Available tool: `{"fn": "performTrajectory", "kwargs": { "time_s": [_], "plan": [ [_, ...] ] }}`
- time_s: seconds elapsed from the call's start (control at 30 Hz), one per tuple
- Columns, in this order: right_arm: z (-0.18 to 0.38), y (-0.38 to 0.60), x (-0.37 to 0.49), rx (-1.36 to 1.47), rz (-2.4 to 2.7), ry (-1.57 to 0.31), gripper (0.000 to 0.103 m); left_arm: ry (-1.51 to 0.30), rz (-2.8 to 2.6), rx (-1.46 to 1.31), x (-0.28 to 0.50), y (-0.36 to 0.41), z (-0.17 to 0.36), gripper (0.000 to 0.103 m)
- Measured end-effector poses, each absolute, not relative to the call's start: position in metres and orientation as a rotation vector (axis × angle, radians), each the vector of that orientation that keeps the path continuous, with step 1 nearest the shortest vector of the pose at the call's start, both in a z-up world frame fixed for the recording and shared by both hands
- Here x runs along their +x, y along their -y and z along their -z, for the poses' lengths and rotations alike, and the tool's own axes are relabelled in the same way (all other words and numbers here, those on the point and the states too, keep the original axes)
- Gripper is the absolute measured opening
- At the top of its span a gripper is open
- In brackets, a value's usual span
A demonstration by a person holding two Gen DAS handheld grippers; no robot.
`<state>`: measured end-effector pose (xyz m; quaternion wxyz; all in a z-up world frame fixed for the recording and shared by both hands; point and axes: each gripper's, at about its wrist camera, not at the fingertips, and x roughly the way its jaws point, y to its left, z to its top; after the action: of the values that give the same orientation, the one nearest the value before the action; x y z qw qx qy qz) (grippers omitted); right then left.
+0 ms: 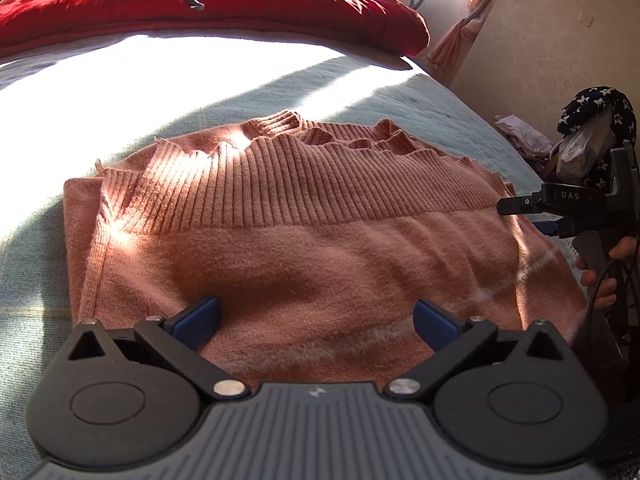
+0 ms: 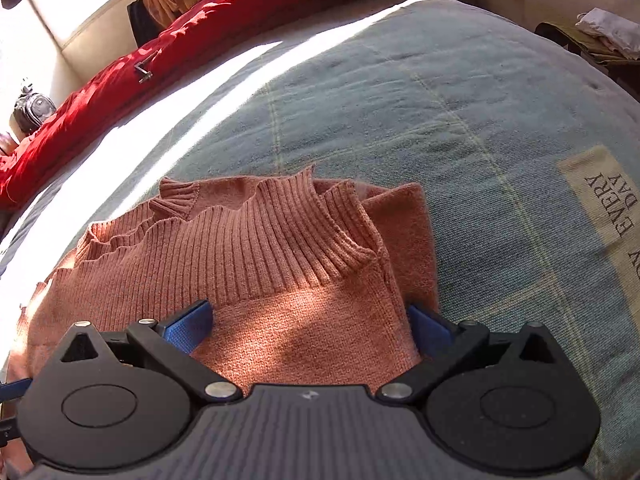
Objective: Fold clothes
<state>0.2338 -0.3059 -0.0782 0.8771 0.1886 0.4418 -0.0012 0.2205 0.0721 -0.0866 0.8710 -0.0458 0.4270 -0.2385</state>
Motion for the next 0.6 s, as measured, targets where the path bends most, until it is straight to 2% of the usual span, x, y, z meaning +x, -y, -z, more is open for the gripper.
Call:
{"fn": "performTrajectory", "kwargs": {
  "time_s": [0.6],
  "plan": [
    [0.086, 0.303, 0.218, 0.335, -0.055, -0.838, 0.103, -0.983, 0.478, -0.121, 0.234, -0.071, 0.082, 0.102]
  ]
}}
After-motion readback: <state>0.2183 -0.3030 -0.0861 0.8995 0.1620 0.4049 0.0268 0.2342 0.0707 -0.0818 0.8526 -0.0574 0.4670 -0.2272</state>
